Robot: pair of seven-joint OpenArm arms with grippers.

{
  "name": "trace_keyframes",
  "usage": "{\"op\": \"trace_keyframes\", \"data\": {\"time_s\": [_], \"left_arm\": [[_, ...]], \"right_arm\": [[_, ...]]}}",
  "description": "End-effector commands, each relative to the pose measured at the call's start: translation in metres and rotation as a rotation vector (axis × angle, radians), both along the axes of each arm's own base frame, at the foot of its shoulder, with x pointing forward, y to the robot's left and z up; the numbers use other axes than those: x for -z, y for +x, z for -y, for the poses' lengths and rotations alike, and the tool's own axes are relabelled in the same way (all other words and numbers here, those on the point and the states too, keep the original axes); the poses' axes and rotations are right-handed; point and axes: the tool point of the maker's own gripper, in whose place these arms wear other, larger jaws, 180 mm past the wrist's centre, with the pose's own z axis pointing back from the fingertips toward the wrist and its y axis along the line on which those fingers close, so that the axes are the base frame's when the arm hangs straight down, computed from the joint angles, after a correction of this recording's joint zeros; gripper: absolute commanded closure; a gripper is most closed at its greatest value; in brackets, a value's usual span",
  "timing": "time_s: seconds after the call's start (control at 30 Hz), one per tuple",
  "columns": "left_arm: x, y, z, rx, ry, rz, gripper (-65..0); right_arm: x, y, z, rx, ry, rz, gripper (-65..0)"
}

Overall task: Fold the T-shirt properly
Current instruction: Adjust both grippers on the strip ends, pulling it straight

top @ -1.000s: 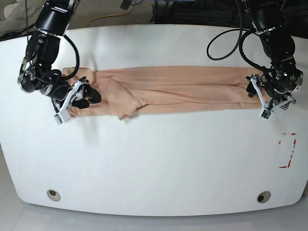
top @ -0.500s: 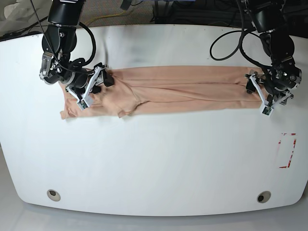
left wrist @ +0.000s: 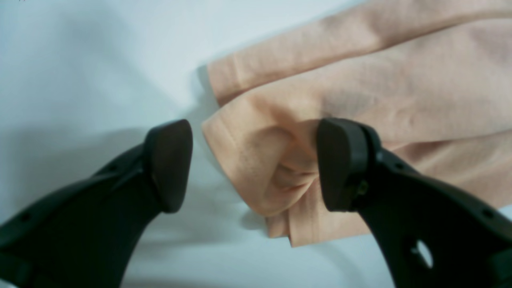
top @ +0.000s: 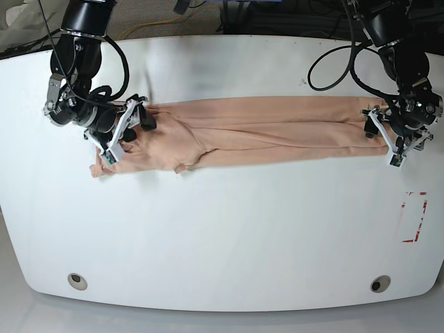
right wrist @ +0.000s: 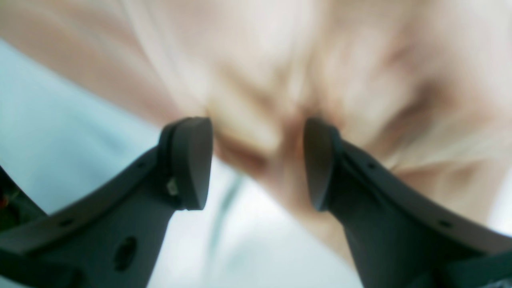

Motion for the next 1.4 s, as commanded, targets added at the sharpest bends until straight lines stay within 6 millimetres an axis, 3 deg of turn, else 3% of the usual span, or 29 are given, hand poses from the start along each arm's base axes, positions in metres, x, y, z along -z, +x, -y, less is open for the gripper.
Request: {"op": "trace_keyframes", "data": {"time_s": [0.0,0.2,0.47,0.63,0.83,1.0,1.1,1.2,1.37], "left_arm": [[-0.027,0.007,-0.005,-0.008,-0.011,0.097,-44.6],[-0.042,0.0,-0.005,-0.045,-0.14,0.154,-44.7],[-0.052,-0.01,-0.023,-0.114,-0.214,0.188,-45.1],[-0.048,-0.018,-0.02,-0.102,-0.241,0.176,-45.1],[-0.044,-0.023,-0.019,-0.101,-0.243,0.161,-45.1],[-0.043,-0.029,-0.023,-0.096,-0.226,0.144,-45.1],[-0.043,-0.03,-0.024,-0.099,-0.223,0.143,-45.3],[-0.043,-0.031,-0.025,-0.1,-0.222,0.141,-45.3],[-0.041,-0.031,-0.025,-0.104,-0.226,0.135,-45.4]], "right_arm": [[-0.032,0.021,-0.006,-0.031,-0.005,0.097,-35.0],[-0.039,0.033,-0.017,-0.034,0.014,0.114,-35.0],[-0.019,0.05,-0.055,-0.085,0.123,0.053,-35.0],[-0.009,0.063,-0.074,-0.11,0.176,0.029,-35.0],[0.019,0.07,-0.088,-0.089,0.257,-0.032,-35.0],[0.043,0.066,-0.082,-0.055,0.274,-0.082,-35.0],[0.039,0.068,-0.08,-0.053,0.279,-0.069,-35.0],[0.021,0.072,-0.08,-0.08,0.256,-0.018,-34.9],[-0.009,0.071,-0.049,-0.038,0.192,0.048,-34.9]]}}
